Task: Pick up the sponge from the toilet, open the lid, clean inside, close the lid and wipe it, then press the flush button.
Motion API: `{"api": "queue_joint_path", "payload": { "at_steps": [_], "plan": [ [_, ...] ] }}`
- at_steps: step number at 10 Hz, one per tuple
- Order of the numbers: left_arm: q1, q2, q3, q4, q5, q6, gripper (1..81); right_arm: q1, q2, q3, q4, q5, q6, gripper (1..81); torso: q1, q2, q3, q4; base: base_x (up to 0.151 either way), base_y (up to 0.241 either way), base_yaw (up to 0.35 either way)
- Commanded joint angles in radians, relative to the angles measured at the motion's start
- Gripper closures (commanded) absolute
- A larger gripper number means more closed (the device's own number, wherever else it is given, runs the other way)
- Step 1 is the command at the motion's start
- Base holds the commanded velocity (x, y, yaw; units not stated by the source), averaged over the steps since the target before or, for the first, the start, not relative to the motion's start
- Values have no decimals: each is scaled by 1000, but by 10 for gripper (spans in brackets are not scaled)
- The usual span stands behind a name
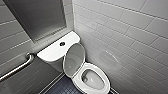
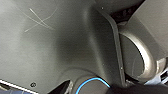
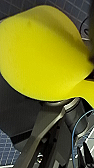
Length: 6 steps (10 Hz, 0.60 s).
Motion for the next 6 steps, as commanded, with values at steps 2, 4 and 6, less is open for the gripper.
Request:
{"api": "queue_joint_path", "payload": {
  "at_steps": [2,4,6],
  "plan": [
    [20,-12,47,-14,74,6,10,103,-341,505,8,14,-4,811,0,0,0,0,0,0,0],
    [21,-77,171,-14,73,6,10,183,-446,671,8,1,-4,811,0,0,0,0,0,0,0],
    [21,-186,372,-14,71,4,10,273,-513,772,6,-5,-4,811,0,0,0,0,0,0,0]
  ]
}}
